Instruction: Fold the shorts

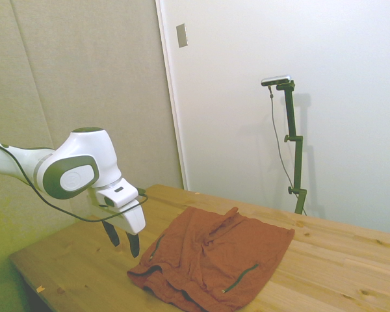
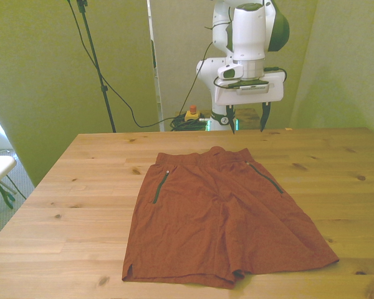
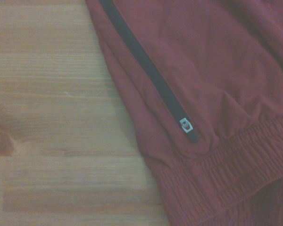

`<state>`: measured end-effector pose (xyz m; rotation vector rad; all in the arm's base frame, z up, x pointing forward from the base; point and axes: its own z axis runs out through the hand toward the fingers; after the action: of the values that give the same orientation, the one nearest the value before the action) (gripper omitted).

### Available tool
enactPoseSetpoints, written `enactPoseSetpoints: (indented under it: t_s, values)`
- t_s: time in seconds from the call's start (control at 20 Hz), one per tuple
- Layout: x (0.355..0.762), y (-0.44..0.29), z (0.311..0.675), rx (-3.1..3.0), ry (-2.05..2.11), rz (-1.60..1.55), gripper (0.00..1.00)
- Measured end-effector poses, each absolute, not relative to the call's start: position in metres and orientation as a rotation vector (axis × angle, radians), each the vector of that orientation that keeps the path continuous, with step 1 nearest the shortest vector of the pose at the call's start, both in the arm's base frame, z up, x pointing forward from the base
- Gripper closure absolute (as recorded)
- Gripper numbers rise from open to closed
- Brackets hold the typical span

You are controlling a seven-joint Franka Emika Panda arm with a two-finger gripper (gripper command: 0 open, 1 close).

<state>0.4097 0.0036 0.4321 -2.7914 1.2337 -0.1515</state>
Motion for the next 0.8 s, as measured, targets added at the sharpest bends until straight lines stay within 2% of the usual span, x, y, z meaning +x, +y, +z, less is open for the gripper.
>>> enactPoseSetpoints:
  t_s: [0.25, 0.8]
  values:
    - [0.419, 0.014, 0.425, -2.997, 1.215, -0.257, 0.0]
    - [0.427, 0.111, 0.37, -3.511, 1.102, -0.572, 0.0]
